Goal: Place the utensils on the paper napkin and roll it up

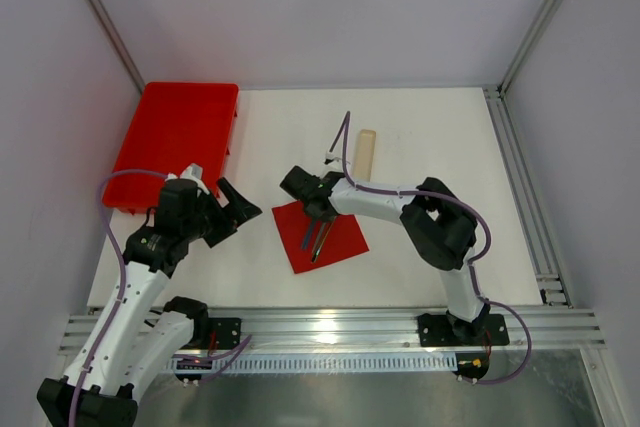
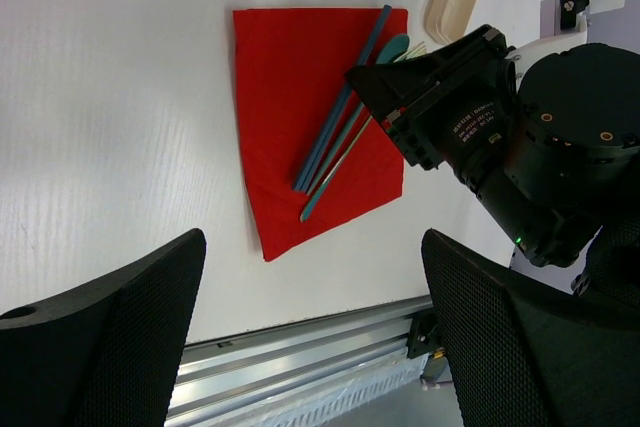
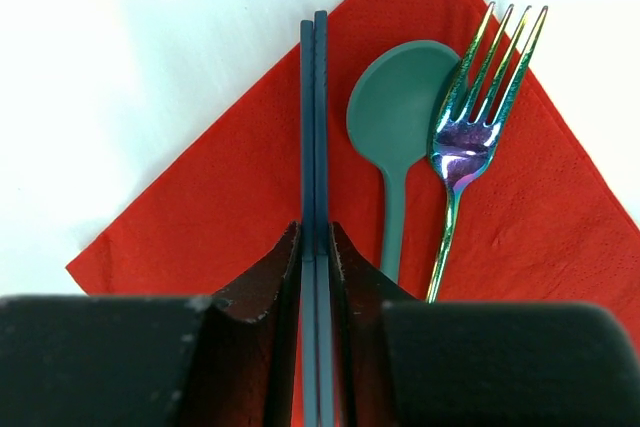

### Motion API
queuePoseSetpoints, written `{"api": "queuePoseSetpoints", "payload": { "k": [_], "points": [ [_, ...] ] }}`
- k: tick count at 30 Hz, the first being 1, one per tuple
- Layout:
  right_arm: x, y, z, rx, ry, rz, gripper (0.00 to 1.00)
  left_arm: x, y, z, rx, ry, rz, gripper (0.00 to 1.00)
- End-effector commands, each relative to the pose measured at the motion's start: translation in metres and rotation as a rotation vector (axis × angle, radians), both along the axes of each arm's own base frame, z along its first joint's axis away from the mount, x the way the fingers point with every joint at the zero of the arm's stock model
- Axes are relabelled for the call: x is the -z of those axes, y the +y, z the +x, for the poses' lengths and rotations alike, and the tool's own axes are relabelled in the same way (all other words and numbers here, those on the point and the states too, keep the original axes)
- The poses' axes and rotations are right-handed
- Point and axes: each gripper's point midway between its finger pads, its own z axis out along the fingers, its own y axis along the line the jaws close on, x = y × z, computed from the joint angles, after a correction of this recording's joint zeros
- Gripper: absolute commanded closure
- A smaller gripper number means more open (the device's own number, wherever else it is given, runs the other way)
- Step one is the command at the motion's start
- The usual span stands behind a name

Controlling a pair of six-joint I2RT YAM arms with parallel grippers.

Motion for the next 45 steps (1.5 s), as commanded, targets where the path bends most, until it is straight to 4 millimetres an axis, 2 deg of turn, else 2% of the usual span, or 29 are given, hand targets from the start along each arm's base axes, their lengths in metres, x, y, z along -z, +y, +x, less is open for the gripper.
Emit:
{"api": "queuePoseSetpoints", "payload": {
  "k": [1, 12, 16, 19, 20, 22, 25, 26, 27, 29, 30, 31, 32, 33, 34, 35, 36, 37, 38, 39, 42, 45],
  "points": [
    [-0.011, 0.006, 0.011, 0.014, -0.054, 0.002, 0.82, -0.002, -0.003, -0.002, 0.020, -0.009, -0.007, 0.10],
    [-0.014, 0.008, 0.008, -0.013, -0.056, 0.002, 0.71, 0.001, -0.003, -0.003, 0.022, 0.005, -0.009, 0.07],
    [-0.026, 0.012, 0.008, -0.034, -0.083, 0.010, 0.68, 0.004, -0.004, -0.005, 0.028, 0.014, -0.014, 0.09],
    [-0.050, 0.011, 0.010, -0.055, -0.136, 0.018, 0.68, 0.009, -0.007, -0.007, 0.044, 0.022, -0.027, 0.12],
    [-0.067, 0.010, 0.013, -0.062, -0.180, 0.024, 0.67, 0.012, -0.008, -0.007, 0.044, 0.032, -0.026, 0.13],
    [-0.082, 0.005, 0.016, -0.086, -0.228, 0.018, 0.66, 0.017, -0.012, -0.009, 0.047, 0.056, -0.056, 0.14],
    [-0.119, -0.007, 0.027, -0.145, -0.359, -0.024, 0.66, 0.030, -0.017, -0.012, 0.048, 0.091, -0.090, 0.20],
    [-0.132, -0.005, 0.033, -0.159, -0.413, -0.014, 0.66, 0.040, -0.018, -0.016, 0.042, 0.123, -0.101, 0.22],
    [-0.132, -0.012, 0.033, -0.181, -0.435, -0.049, 0.63, 0.045, -0.018, -0.017, 0.039, 0.136, -0.104, 0.23],
    [-0.150, -0.021, 0.039, -0.218, -0.502, -0.093, 0.56, 0.052, -0.021, -0.019, 0.044, 0.149, -0.111, 0.24],
    [-0.141, -0.032, 0.038, -0.222, -0.500, -0.140, 0.53, 0.060, -0.022, -0.022, 0.045, 0.172, -0.110, 0.24],
    [-0.148, -0.037, 0.041, -0.229, -0.534, -0.146, 0.53, 0.064, -0.023, -0.024, 0.046, 0.183, -0.110, 0.25],
    [-0.144, -0.043, 0.042, -0.231, -0.541, -0.158, 0.52, 0.065, -0.028, -0.025, 0.063, 0.178, -0.109, 0.27],
    [-0.125, -0.051, 0.038, -0.254, -0.519, -0.172, 0.53, 0.073, -0.028, -0.026, 0.042, 0.202, -0.098, 0.27],
    [-0.129, -0.050, 0.041, -0.252, -0.554, -0.126, 0.53, 0.077, -0.031, -0.027, 0.041, 0.212, -0.095, 0.27],
    [-0.123, -0.061, 0.047, -0.242, -0.548, -0.112, 0.53, 0.080, -0.040, -0.033, 0.074, 0.219, -0.093, 0.27],
    [-0.101, -0.064, 0.042, -0.281, -0.512, -0.077, 0.52, 0.085, -0.045, -0.032, 0.059, 0.239, -0.109, 0.27],
    [-0.106, -0.061, 0.047, -0.280, -0.549, -0.016, 0.53, 0.088, -0.049, -0.034, 0.058, 0.255, -0.114, 0.27],
    [-0.101, -0.070, 0.052, -0.281, -0.549, -0.013, 0.53, 0.091, -0.054, -0.036, 0.060, 0.269, -0.120, 0.27],
    [-0.088, -0.075, 0.048, -0.296, -0.532, -0.018, 0.52, 0.094, -0.062, -0.039, 0.059, 0.280, -0.135, 0.27],
    [-0.085, -0.071, 0.047, -0.348, -0.530, 0.010, 0.53, 0.099, -0.070, -0.037, 0.028, 0.292, -0.155, 0.28],
    [-0.084, -0.057, 0.040, -0.424, -0.525, 0.062, 0.52, 0.105, -0.074, -0.037, 0.011, 0.311, -0.155, 0.28]
  ]
}}
